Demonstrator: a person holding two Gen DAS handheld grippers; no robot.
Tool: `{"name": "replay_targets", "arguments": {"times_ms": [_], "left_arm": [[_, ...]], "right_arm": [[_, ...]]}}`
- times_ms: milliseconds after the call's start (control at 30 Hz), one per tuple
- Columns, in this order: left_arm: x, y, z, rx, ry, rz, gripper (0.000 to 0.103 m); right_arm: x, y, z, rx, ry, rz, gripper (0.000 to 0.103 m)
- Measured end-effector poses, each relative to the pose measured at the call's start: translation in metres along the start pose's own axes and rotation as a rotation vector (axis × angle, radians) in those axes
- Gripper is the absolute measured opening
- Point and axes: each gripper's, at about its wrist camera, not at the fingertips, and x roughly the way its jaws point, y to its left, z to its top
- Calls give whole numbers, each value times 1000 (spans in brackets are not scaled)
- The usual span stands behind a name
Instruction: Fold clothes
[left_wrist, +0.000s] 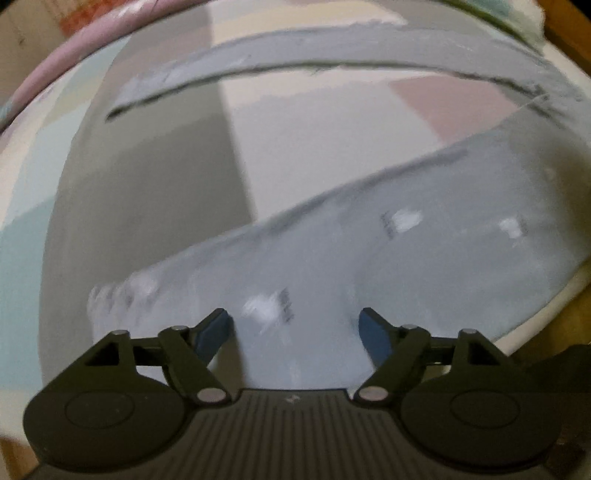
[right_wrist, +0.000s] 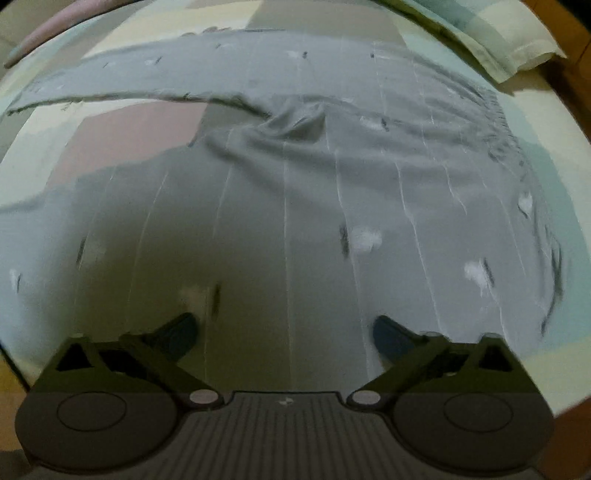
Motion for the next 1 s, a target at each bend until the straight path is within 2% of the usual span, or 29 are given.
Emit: {"name": "replay_targets", "arguments": {"times_ms": [67, 133, 167, 267, 333, 367, 433, 500, 600, 633, 667, 733, 900, 1000], "left_arm": [[-2, 3, 1, 3, 38, 19, 81], [-6, 1, 8, 26, 53, 33, 74], [-10, -2, 13, 47, 35, 36, 74], [-12, -13, 27, 95, -16, 17, 74], [-4, -17, 32, 90, -11, 17, 74], [0, -17, 32, 71, -3, 16, 74], [4, -11, 28, -6, 6, 8, 77], [5, -2, 17, -87, 28, 5, 82], [3, 9, 2, -157, 71, 20, 85], [0, 9, 1, -160, 84, 30, 84], [-2, 8, 3, -152, 88, 39, 80], [-7, 3, 10, -114, 59, 52, 78], [-5, -16, 26, -8, -30, 35, 78], [0, -20, 20, 34, -42, 36, 79]], "right_arm": [[-3, 11, -14, -20, 42, 0, 103], [-12, 12, -16, -20, 53, 22, 103], [-16, 8, -13, -13, 32, 25, 103], [-19, -22, 5, 17, -66, -56, 103], [-12, -52, 18, 66, -103, -98, 103], [-9, -67, 23, 90, -119, -117, 103], [3, -91, 25, 131, -95, -120, 103], [7, -112, 8, 179, -55, -81, 103], [-3, -112, -5, 171, -29, -118, 103], [-7, -106, -5, 170, -15, -117, 103], [-12, -93, -4, 144, -21, -98, 103], [-20, -66, -3, 90, -37, -60, 103], [-11, 34, -1, -170, -101, 82, 103], [-4, 80, -10, -299, -133, 113, 103]]}}
